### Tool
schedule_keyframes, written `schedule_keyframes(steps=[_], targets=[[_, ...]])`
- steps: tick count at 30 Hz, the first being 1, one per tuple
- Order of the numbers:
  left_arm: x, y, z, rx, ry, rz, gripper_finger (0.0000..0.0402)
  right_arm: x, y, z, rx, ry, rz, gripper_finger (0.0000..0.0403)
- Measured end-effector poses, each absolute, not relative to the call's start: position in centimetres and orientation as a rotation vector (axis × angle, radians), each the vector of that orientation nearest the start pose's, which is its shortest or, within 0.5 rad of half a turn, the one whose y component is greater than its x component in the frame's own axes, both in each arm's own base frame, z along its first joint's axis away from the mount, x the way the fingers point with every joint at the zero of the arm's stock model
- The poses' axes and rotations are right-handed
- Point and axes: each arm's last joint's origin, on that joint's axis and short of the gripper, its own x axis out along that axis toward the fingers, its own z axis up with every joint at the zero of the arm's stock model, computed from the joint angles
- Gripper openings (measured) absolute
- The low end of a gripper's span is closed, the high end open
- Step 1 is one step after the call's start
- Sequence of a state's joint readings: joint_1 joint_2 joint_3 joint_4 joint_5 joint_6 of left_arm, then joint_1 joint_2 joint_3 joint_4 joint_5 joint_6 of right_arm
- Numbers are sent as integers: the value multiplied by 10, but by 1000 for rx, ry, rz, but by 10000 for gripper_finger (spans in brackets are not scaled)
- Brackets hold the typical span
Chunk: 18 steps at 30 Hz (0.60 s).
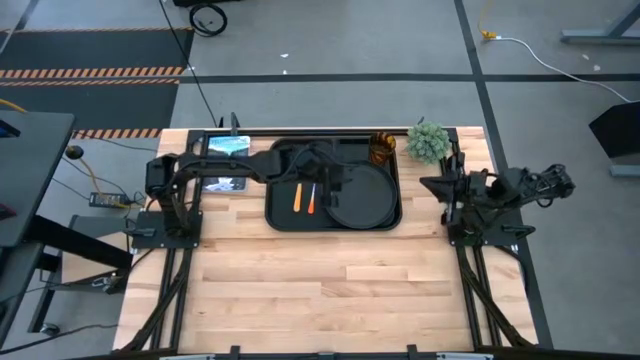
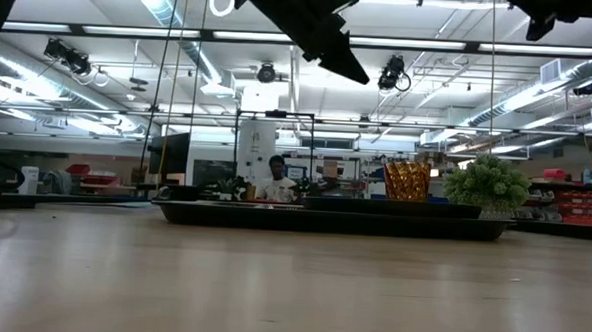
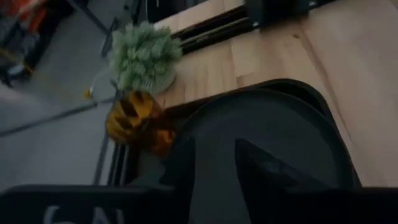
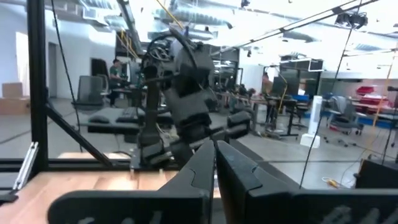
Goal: Pick and place plate/cup/fork/spoon on tray
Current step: Return to Home Position
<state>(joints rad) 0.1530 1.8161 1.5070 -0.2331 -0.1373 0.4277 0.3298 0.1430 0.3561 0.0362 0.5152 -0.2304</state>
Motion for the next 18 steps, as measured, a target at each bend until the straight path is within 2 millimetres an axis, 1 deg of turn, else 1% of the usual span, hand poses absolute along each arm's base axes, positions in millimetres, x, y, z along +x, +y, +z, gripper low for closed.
schedule_keyframes(steps=[2, 4, 8, 12, 14, 18], targets=[[413, 64, 295, 445, 581, 149, 121, 76, 11, 270, -117, -208, -209, 22], [412, 61, 299, 452, 565, 144, 121, 78, 12, 260, -119, -201, -208, 22], [404, 48, 318, 400, 505, 135, 121, 81, 11, 242, -102, -223, -254, 22], [393, 27, 340, 322, 432, 107, 121, 80, 11, 225, -93, -256, -280, 22], [387, 16, 348, 292, 408, 78, 121, 81, 11, 222, -86, -283, -289, 18], [376, -7, 362, 259, 371, 13, 121, 83, 10, 215, -91, -282, -310, 6]])
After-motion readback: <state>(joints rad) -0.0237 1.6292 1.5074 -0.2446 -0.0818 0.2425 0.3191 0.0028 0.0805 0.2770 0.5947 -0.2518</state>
